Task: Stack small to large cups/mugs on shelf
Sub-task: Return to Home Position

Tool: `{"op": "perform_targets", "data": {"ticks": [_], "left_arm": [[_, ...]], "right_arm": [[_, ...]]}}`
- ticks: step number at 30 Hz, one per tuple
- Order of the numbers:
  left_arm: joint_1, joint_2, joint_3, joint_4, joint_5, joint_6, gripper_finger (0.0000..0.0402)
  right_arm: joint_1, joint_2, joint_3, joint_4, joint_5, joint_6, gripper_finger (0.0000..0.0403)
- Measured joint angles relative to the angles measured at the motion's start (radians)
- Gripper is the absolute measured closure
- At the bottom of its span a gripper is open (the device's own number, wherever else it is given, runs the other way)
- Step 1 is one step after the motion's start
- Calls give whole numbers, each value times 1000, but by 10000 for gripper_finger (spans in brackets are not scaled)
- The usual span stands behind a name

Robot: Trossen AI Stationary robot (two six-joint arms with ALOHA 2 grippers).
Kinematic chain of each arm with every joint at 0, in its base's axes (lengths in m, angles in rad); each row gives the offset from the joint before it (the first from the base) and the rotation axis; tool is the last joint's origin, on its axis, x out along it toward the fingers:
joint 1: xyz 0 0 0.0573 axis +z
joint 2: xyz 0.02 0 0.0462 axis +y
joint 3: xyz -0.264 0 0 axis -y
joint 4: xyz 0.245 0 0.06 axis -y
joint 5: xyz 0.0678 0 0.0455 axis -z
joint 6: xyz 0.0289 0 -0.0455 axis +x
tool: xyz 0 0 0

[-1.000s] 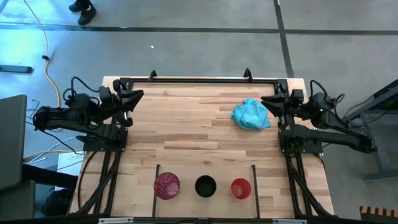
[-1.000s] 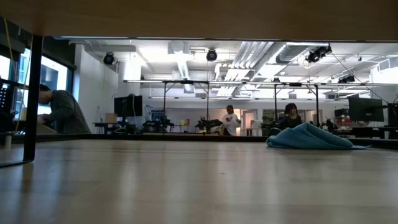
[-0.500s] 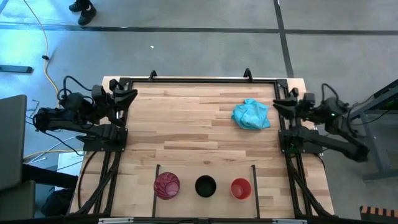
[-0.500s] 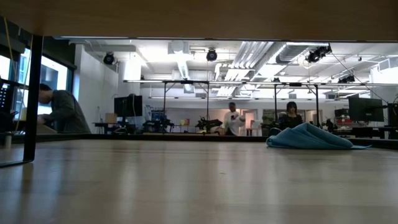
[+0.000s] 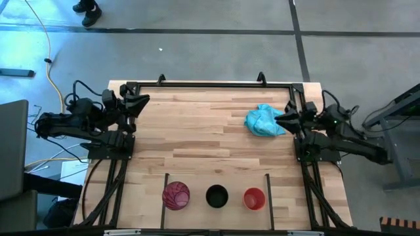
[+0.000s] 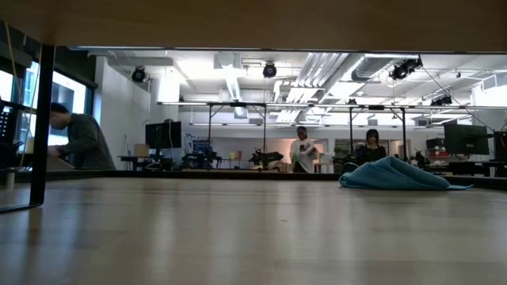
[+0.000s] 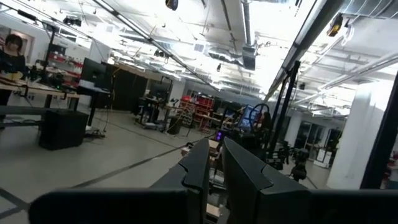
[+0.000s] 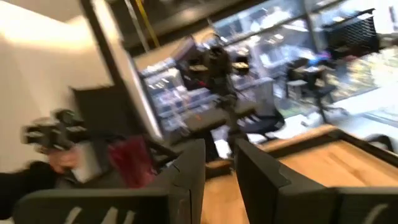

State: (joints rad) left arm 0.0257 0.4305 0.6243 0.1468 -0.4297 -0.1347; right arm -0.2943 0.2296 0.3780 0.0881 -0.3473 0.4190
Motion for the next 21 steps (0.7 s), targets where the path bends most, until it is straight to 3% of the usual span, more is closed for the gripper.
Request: {"op": "perform_targets", "data": {"ticks": [4,13,21], "left_arm": [[-1,5,0,2,3,-12,366],[0,6,0,-4,3,-20,366],[0,5,0,-28,19,11,366]], "right_arm": [[77,-2,-44,104,14,31,325],[275,-2,-98,145,253,-43,325],[239,-27,-64,-42,318,-100,325]]}}
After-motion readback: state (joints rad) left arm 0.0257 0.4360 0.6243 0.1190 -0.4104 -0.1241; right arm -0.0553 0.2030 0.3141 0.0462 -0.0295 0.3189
